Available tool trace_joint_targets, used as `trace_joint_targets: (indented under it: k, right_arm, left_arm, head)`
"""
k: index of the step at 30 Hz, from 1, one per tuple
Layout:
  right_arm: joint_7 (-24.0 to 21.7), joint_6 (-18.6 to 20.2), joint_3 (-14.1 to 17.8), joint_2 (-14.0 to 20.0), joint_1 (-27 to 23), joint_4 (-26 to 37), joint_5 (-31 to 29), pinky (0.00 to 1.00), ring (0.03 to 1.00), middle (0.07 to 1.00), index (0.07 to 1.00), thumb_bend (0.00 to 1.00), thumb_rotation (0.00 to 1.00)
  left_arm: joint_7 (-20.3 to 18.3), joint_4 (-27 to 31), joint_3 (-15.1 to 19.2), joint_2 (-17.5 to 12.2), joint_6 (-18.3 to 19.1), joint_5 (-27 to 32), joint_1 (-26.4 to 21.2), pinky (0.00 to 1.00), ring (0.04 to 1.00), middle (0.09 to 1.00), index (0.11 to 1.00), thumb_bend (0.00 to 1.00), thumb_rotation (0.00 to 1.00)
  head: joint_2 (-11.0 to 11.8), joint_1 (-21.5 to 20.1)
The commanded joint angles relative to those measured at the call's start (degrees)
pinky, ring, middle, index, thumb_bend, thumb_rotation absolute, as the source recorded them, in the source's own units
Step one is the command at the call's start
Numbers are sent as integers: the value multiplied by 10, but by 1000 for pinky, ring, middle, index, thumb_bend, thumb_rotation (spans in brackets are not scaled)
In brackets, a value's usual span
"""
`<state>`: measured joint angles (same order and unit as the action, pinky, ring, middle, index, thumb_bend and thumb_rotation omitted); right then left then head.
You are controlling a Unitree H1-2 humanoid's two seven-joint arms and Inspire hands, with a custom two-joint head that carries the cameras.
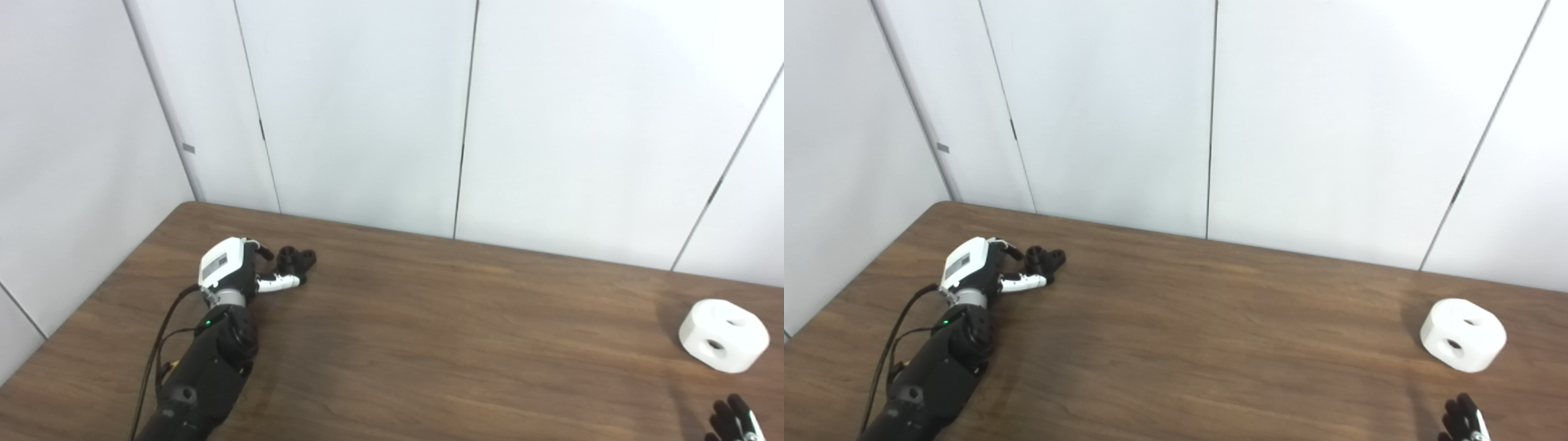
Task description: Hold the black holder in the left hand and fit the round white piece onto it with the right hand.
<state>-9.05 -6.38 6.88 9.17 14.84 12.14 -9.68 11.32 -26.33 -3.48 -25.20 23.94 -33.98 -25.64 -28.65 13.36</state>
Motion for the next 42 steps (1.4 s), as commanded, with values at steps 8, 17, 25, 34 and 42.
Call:
trace_joint_targets:
  k: [8, 17, 25, 34, 42]
  right_arm:
    - [2, 10, -10, -13, 26, -6, -7, 1000, 1000, 992, 1000, 612, 1000]
    - [5, 10, -10, -14, 26, -3, -6, 1000, 1000, 985, 1000, 610, 1000]
    - [11, 15, -12, -14, 28, 4, 2, 1000, 1000, 982, 1000, 610, 1000]
    - [11, 17, -13, -12, 29, 7, -3, 1000, 1000, 985, 1000, 639, 1000]
    - [12, 17, -13, -14, 28, 9, -5, 1000, 1000, 980, 1000, 631, 1000]
  left_arm:
    - [5, 4, -8, -14, -7, -3, -10, 982, 986, 906, 627, 888, 343]
    - [15, -6, -12, -12, -21, -1, 3, 958, 971, 894, 627, 899, 304]
    - [7, 1, -18, -12, -22, 0, 14, 983, 971, 885, 592, 870, 240]
    - [21, -33, -17, -6, -57, 13, 11, 971, 946, 838, 484, 543, 74]
    - [15, -58, -25, -10, -85, 25, 3, 904, 907, 812, 482, 523, 49]
  head:
    - [-6, 1]
    - [-12, -1]
    - [-17, -4]
    - [-21, -7]
    - [-22, -9]
